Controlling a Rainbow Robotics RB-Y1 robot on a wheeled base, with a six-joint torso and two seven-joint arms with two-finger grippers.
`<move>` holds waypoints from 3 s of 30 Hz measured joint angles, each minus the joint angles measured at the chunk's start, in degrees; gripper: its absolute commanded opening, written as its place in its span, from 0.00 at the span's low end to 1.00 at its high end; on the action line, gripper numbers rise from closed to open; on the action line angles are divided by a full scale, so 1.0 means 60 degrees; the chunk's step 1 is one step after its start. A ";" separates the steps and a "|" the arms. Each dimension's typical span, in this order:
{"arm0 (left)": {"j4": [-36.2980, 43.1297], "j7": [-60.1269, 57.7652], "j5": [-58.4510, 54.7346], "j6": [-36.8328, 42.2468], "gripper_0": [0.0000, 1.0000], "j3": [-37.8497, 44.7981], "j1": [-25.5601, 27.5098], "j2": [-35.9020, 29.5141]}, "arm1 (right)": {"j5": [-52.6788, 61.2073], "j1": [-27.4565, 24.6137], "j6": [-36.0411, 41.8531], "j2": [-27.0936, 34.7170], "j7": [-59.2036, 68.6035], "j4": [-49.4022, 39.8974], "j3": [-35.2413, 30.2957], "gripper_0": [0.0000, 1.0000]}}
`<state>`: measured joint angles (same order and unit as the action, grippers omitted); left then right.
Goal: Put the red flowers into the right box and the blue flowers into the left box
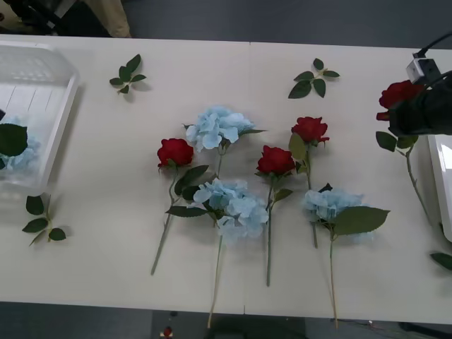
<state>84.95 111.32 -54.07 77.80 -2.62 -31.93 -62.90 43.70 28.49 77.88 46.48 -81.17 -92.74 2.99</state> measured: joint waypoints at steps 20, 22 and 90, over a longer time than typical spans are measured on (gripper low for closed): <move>0.3107 -0.0065 0.0948 0.0866 1.00 0.0935 0.2115 0.5107 | -0.1136 0.2713 -0.0463 0.1170 -0.2197 0.5471 -0.0036 0.00; 0.3173 -0.0082 0.1423 0.0866 1.00 0.0503 0.2257 0.5387 | -0.1228 0.2771 -0.0793 0.1330 -0.2197 0.5751 0.0265 0.00; 0.1364 -0.3477 0.2991 -0.1161 0.00 -0.2216 0.0616 0.5893 | 0.2446 -0.2257 0.0467 0.1655 0.1040 -0.2461 -0.0553 0.97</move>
<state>93.13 90.45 -36.12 70.83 -15.91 -28.23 -27.54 58.38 14.95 80.69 56.41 -74.93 -107.51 -0.32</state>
